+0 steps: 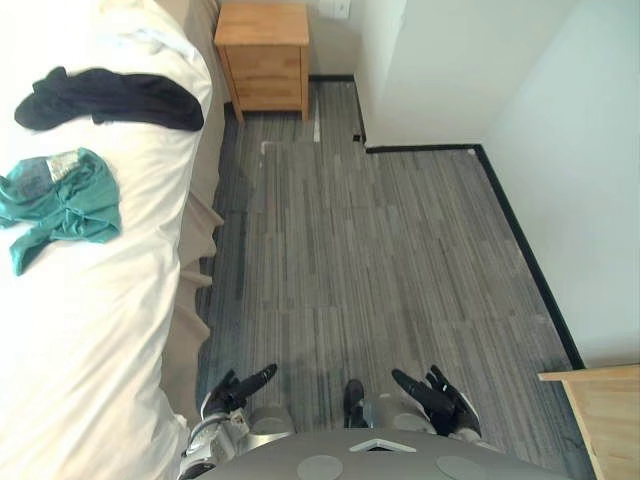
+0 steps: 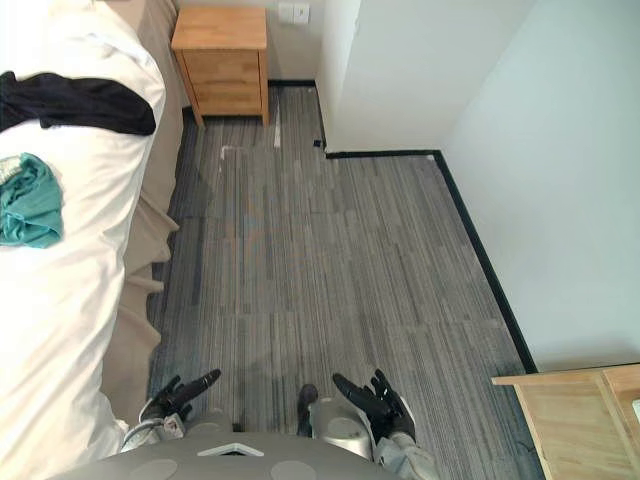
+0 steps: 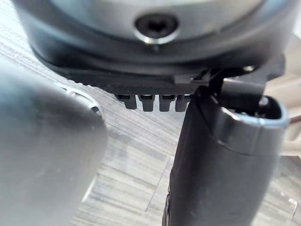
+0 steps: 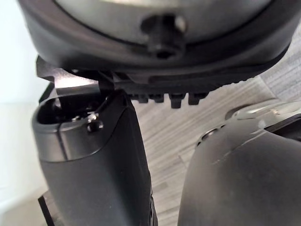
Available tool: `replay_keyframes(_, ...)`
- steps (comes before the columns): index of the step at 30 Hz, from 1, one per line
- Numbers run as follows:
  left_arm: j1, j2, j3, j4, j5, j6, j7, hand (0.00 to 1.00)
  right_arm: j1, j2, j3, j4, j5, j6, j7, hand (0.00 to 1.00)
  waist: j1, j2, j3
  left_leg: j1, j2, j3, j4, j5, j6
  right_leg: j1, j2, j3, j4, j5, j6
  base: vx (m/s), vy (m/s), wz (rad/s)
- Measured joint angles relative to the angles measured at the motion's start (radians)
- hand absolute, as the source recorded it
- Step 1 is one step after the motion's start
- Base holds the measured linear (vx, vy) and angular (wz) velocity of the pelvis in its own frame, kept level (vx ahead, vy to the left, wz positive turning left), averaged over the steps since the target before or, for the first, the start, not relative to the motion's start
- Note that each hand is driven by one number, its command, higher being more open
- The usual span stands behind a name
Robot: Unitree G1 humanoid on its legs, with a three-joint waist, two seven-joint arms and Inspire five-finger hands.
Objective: Tidy up the quilt and then pick up the clothes from the bed and put them into the laundry hamper
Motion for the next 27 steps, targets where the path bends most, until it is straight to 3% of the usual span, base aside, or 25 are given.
replay_keyframes(1,0.006,-0.013,0.008,-0.015,0.001,-0.009,0.007,1.0,0.005,-0.006,0.004,-0.008,-0.001,0.002,0.001,1.0,0.005,0.013,0.005,-0.039,0.027,-0.006,0.103,0.025,0.034,0.01,-0.006,-0.028,0.015,-0.01,-0.001,0.13,-0.027,0.14)
replay_keyframes(2,0.018,-0.018,0.013,-0.032,0.005,-0.026,0.017,1.0,0.007,-0.012,0.014,-0.015,-0.002,0.002,0.002,1.0,0.018,0.025,0.011,-0.091,0.054,-0.042,0.232,0.082,0.041,0.027,-0.006,-0.045,0.043,-0.032,-0.001,0.23,0.013,-0.1)
replay_keyframes(3,0.035,-0.015,0.017,-0.04,0.012,-0.032,0.024,1.0,0.009,-0.022,0.024,-0.018,-0.004,0.003,-0.002,1.0,0.025,0.037,0.019,-0.16,0.065,-0.104,0.381,0.214,0.043,0.051,-0.003,-0.028,0.068,-0.059,-0.002,0.31,0.043,-0.31)
replay_keyframes(4,0.058,-0.012,0.017,-0.039,0.017,-0.039,0.026,1.0,-0.004,-0.027,0.037,-0.022,-0.004,0.002,-0.003,1.0,0.038,0.022,0.026,-0.208,0.054,-0.129,0.458,0.248,0.025,0.088,-0.006,0.01,0.064,-0.073,-0.004,0.3,0.039,-0.34)
replay_keyframes(6,0.069,-0.018,0.013,-0.043,0.008,-0.045,0.018,1.0,-0.016,-0.031,0.036,-0.03,-0.003,0.002,-0.001,1.0,0.044,0.032,0.032,-0.241,-0.007,-0.103,0.347,0.091,0.006,0.134,-0.02,0.029,0.031,-0.083,0.002,0.31,0.047,-0.17)
replay_keyframes(7,0.07,-0.018,0.009,-0.044,0.008,-0.046,0.012,1.0,-0.023,-0.032,0.037,-0.028,-0.005,0.002,-0.001,1.0,0.047,0.031,0.032,-0.249,-0.025,-0.081,0.274,0.069,0.005,0.146,-0.027,0.031,0.017,-0.084,0.005,0.33,0.077,-0.13)
replay_keyframes(8,0.072,-0.019,0.005,-0.043,0.008,-0.047,0.01,1.0,-0.044,-0.029,0.038,-0.02,-0.011,0.001,0.002,1.0,0.055,0.027,0.033,-0.25,-0.058,-0.007,0.075,0.071,0.011,0.17,-0.046,0.039,-0.009,-0.085,0.007,0.33,0.096,-0.32)
replay_keyframes(9,0.075,-0.02,0.005,-0.042,0.008,-0.046,0.01,1.0,-0.07,-0.025,0.037,-0.004,-0.011,-0.004,0.006,1.0,0.057,0.028,0.034,-0.249,-0.084,0.026,-0.138,0.121,0.0,0.187,-0.056,0.054,-0.034,-0.095,0.023,0.34,0.112,-0.46)
replay_keyframes(10,0.081,-0.022,0.006,-0.04,0.007,-0.044,0.011,1.0,-0.078,-0.025,0.037,0.002,-0.011,-0.004,0.006,1.0,0.059,0.031,0.033,-0.246,-0.089,0.024,-0.227,0.153,-0.008,0.196,-0.057,0.067,-0.042,-0.101,0.032,0.37,0.144,-0.64)
replay_keyframes(11,0.087,-0.021,0.015,-0.036,0.005,-0.046,0.01,1.0,-0.092,-0.017,0.039,0.006,-0.011,-0.004,0.007,1.0,0.069,0.032,0.033,-0.25,-0.085,0.018,-0.296,0.236,-0.007,0.221,-0.063,0.098,-0.059,-0.118,0.05,0.46,0.189,-0.67)
replay_keyframes(12,0.081,-0.015,0.019,-0.028,0.005,-0.046,0.008,1.0,-0.093,-0.002,0.04,0.016,-0.011,-0.004,0.006,1.0,0.079,0.015,0.027,-0.251,-0.102,0.024,-0.25,0.244,0.035,0.245,-0.088,0.121,-0.08,-0.139,0.057,0.63,0.254,-0.59)
replay_keyframes(13,0.08,-0.011,0.019,-0.026,0.005,-0.049,0.005,1.0,-0.099,0.003,0.041,0.027,-0.012,-0.002,0.006,1.0,0.079,0.003,0.018,-0.263,-0.108,0.027,-0.21,0.195,0.038,0.247,-0.102,0.126,-0.09,-0.152,0.058,0.59,0.214,-0.51)
replay_keyframes(14,0.077,-0.006,0.018,-0.022,0.009,-0.055,-0.003,1.0,-0.109,0.006,0.041,0.049,-0.014,0.008,0.003,1.0,0.082,0.0,-0.001,-0.283,-0.11,0.049,-0.149,0.115,0.094,0.227,-0.125,0.127,-0.023,-0.169,0.111,0.77,0.219,-0.35)
replay_keyframes(15,0.068,0.023,0.018,-0.007,0.016,-0.055,-0.009,1.0,-0.12,0.016,0.04,0.06,-0.013,0.018,-0.001,1.0,0.073,-0.032,-0.003,-0.283,-0.134,0.068,-0.108,0.058,0.115,0.161,-0.172,0.123,0.212,-0.184,0.166,0.66,0.141,-0.28)
replay_keyframes(17,0.057,0.056,0.016,0.027,0.069,-0.05,-0.008,1.0,-0.137,0.013,0.034,0.077,-0.012,0.02,0.0,1.0,0.061,-0.053,-0.002,-0.22,-0.162,0.079,-0.102,0.005,0.129,0.073,-0.221,0.103,0.54,-0.149,0.218,0.72,0.106,-0.16)
replay_keyframes(19,0.05,0.077,-0.018,0.051,0.115,-0.046,0.006,1.0,-0.151,0.01,0.029,0.085,-0.012,0.018,0.002,1.0,0.05,-0.048,0.009,-0.086,-0.184,0.089,-0.184,-0.005,0.127,0.043,-0.209,0.083,0.659,-0.167,0.185,0.57,0.064,-0.27)
replay_keyframes(21,0.04,0.1,-0.081,0.066,0.117,-0.044,0.013,1.0,-0.152,0.009,0.028,0.071,-0.008,-0.013,0.024,1.0,0.023,-0.017,0.029,0.109,-0.2,0.085,-0.362,0.017,0.103,-0.04,-0.136,0.056,0.61,-0.199,0.128,0.49,0.053,-0.11)
replay_keyframes(23,0.016,0.103,-0.105,0.067,0.114,-0.042,0.015,1.0,-0.148,0.011,0.028,0.048,0.009,-0.034,0.04,1.0,-0.005,-0.015,0.031,0.18,-0.211,0.055,-0.446,0.033,0.091,-0.132,-0.126,0.002,0.507,-0.201,0.121,0.4,0.006,0.56)
replay_keyframes(24,-0.019,0.093,-0.106,0.064,0.114,-0.042,0.015,1.0,-0.139,0.018,0.015,0.03,0.035,-0.045,0.044,1.0,-0.016,-0.015,0.033,0.212,-0.212,0.019,-0.48,0.033,0.086,-0.193,-0.128,-0.038,0.351,-0.17,0.116,0.42,-0.058,1.01)
replay_keyframes(25,-0.043,0.084,-0.104,0.058,0.114,-0.043,0.015,1.0,-0.124,0.034,-0.011,0.012,0.039,-0.054,0.045,1.0,-0.019,-0.015,0.033,0.245,-0.21,-0.017,-0.501,0.025,0.072,-0.225,-0.127,-0.055,0.149,-0.081,0.105,0.44,-0.085,1.02)
replay_keyframes(27,-0.052,0.055,-0.1,0.049,0.115,-0.047,0.012,1.0,-0.094,0.052,-0.04,0.008,0.037,-0.065,0.042,1.0,-0.019,-0.016,0.034,0.307,-0.205,-0.076,-0.516,-0.009,0.034,-0.243,-0.121,-0.01,-0.059,0.031,0.104,0.52,-0.182,1.05)
